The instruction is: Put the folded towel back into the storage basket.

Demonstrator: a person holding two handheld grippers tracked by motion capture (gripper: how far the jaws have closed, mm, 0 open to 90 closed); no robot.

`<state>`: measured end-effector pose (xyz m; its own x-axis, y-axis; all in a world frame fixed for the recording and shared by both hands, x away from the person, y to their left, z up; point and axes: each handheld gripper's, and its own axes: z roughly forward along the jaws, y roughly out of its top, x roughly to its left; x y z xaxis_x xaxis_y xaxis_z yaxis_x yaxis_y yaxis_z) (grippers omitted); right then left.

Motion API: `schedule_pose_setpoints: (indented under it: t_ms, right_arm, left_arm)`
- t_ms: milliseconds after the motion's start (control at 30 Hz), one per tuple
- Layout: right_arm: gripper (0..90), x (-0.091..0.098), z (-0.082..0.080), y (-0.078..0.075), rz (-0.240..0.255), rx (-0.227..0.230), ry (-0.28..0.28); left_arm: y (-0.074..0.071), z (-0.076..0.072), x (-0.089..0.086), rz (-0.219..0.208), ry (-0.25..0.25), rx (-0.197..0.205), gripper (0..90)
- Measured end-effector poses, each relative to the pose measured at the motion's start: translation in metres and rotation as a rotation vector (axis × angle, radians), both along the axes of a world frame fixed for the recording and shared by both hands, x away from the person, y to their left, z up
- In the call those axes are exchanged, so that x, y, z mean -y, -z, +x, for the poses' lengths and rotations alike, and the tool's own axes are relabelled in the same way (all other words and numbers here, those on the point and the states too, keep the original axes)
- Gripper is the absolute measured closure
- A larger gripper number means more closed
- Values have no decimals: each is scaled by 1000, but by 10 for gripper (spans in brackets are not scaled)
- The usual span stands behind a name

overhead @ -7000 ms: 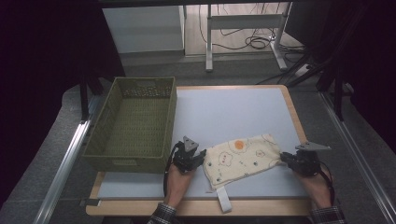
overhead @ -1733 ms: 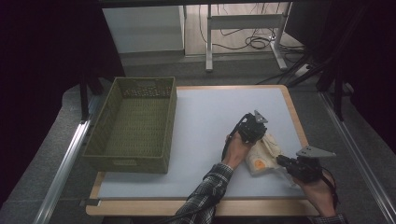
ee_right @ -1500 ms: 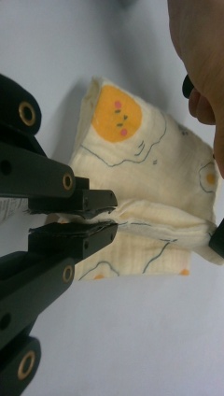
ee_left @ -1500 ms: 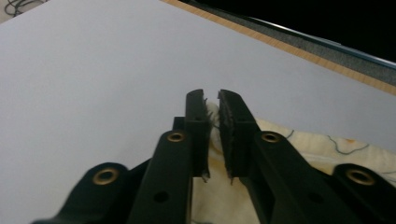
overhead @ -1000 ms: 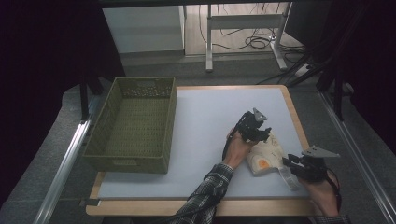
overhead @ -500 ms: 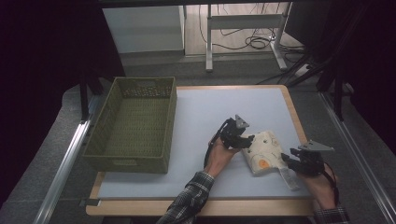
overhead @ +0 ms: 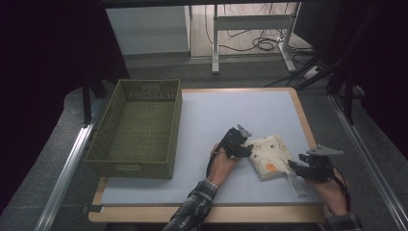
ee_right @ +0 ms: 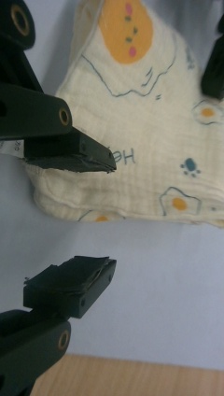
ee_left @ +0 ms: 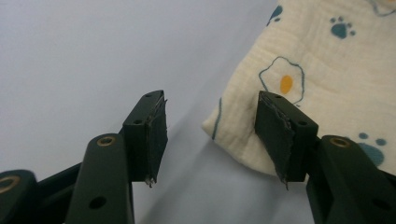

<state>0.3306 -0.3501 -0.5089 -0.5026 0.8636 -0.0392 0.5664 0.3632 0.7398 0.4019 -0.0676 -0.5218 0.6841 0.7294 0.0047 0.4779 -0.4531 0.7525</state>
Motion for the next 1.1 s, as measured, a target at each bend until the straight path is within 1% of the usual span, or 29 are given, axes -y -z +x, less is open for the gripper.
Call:
schedule_pose_setpoints:
  t_ms: [33, 133, 167, 233, 267, 333, 400, 467, 567, 633, 700, 733, 767, 800, 867, 900, 1033, 1100]
  right_arm:
    - [456, 1, 1, 3, 2, -6, 2]
    - [456, 1, 5, 9, 16, -30, 3]
    - [457, 0, 5, 10, 22, -32, 2]
    - [481, -1, 6, 11, 40, -50, -2]
    - [488, -1, 6, 11, 43, -52, 0]
    - [553, -2, 6, 10, 48, -64, -7]
    - [661, -3, 6, 9, 57, -82, -24]
    - [731, -5, 5, 8, 62, -94, -36]
    - [797, -6, 5, 8, 76, -116, -34]
    - [820, -9, 5, 7, 62, -107, -34]
    - [829, -11, 5, 6, 48, -106, -31]
    - [831, -11, 5, 6, 49, -107, -25]
    - [833, -11, 5, 6, 53, -109, -22]
    - [835, -10, 5, 5, 55, -111, -21]
    - [838, -10, 4, 5, 65, -112, -13]
    - [838, -10, 4, 5, 70, -109, -12]
    - [839, -9, 1, 3, 95, -105, -14]
    - [839, -9, 1, 0, 105, -100, -18]
  left_arm:
    - [0, 0, -1, -5, 0, -3, 432]
    - [4, 5, -3, 0, -11, -41, 426]
    - [7, 6, -5, -11, -12, -55, 424]
    - [10, 8, -8, -55, -19, -88, 423]
    - [11, 8, -10, -69, -19, -97, 425]
    - [11, 8, -9, -63, -14, -95, 425]
    - [10, 8, -8, -55, -17, -100, 429]
    - [10, 7, -7, -56, -21, -104, 444]
    - [10, 7, -7, -57, -19, -110, 472]
    - [9, 7, -7, -56, -11, -124, 527]
    - [8, 8, -6, -67, 7, -134, 607]
    - [8, 8, -5, -80, 29, -146, 673]
    - [8, 7, -4, -98, 46, -159, 768]
    - [8, 6, -4, -91, 46, -157, 824]
    - [7, 7, -3, -91, 55, -148, 852]
    - [7, 7, -4, -90, 56, -141, 858]
    - [3, 6, -7, -108, 51, -113, 864]
    - [-1, 5, -9, -100, 55, -100, 865]
